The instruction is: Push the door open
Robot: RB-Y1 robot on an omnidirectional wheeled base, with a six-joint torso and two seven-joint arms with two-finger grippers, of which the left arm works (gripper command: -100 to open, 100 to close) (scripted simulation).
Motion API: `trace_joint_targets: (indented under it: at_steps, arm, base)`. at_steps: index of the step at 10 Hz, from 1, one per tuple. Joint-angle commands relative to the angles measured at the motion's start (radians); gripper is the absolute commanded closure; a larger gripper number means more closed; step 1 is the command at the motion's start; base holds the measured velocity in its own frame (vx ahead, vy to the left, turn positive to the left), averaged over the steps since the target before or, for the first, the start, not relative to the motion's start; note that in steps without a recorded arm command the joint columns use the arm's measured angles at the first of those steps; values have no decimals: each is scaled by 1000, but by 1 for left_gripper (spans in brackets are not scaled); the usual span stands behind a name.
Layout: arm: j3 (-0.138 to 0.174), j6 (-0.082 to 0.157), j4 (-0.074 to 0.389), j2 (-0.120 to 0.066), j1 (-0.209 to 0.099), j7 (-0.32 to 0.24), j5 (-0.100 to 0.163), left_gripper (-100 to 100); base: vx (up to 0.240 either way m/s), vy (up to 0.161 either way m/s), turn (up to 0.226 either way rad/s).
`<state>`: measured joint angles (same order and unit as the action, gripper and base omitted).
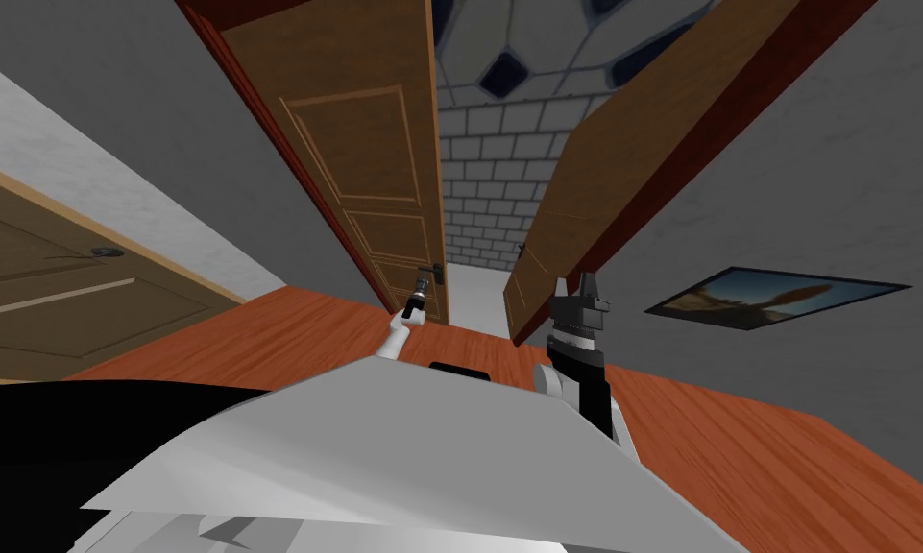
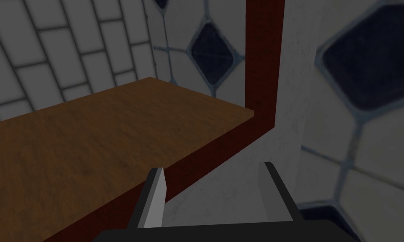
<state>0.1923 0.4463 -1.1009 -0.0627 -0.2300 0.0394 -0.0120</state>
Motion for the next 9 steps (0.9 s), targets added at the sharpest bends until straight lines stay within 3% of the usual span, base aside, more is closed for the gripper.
trace_joint_targets:
  at_steps: [1, 5, 9]
  arm:
    - [3, -3, 37, 3, -18, 0, 1, -100]
    - [14, -19, 135, 13, -75, -1, 6, -100]
    - [19, -27, 185, 20, -103, -1, 8, -100]
  base:
    - [-6, 117, -103]
    - [-5, 119, -111]
    - [-22, 97, -75]
